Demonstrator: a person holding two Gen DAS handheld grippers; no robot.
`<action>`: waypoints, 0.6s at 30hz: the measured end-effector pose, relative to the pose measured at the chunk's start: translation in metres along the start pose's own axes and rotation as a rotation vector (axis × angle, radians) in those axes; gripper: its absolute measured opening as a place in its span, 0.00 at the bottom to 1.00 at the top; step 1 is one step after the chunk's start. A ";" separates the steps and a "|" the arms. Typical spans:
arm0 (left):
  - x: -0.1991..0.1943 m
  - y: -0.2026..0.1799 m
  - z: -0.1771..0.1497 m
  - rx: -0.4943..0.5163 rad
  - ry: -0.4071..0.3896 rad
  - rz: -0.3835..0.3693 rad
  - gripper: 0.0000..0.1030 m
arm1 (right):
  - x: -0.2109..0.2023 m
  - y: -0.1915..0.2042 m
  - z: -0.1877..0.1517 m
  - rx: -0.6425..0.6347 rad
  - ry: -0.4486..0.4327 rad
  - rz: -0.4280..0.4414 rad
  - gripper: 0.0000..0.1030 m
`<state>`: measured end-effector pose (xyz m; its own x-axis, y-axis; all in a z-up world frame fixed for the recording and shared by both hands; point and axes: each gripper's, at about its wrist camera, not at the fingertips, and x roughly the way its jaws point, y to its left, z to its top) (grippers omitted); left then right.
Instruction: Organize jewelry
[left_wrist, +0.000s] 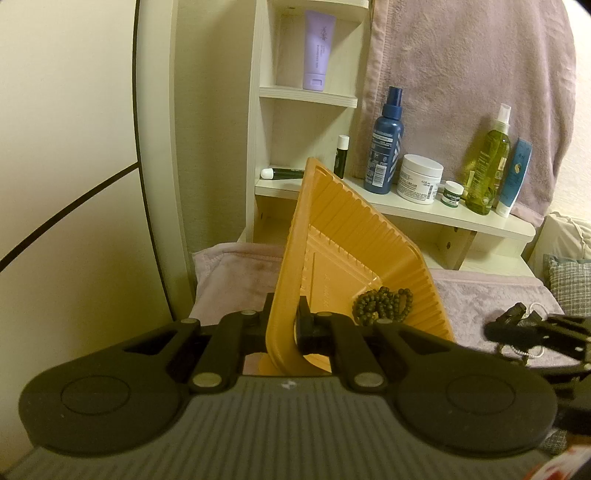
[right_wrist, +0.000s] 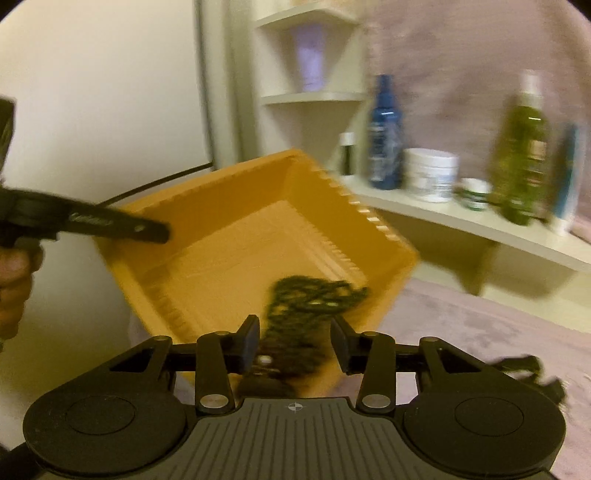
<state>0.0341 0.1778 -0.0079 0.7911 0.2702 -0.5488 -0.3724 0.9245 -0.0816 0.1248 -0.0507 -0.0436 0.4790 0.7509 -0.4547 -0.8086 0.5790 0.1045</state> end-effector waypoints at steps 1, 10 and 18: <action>0.000 0.000 0.000 0.000 0.000 0.000 0.07 | -0.004 -0.004 -0.002 0.012 -0.003 -0.024 0.42; 0.000 0.000 0.000 0.000 0.000 0.000 0.07 | -0.036 -0.068 -0.036 0.123 0.024 -0.295 0.42; 0.000 0.000 0.000 0.000 0.000 0.000 0.07 | -0.051 -0.106 -0.053 0.200 0.042 -0.418 0.42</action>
<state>0.0341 0.1779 -0.0080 0.7911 0.2703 -0.5488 -0.3723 0.9246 -0.0812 0.1677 -0.1671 -0.0778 0.7321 0.4293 -0.5288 -0.4658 0.8820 0.0712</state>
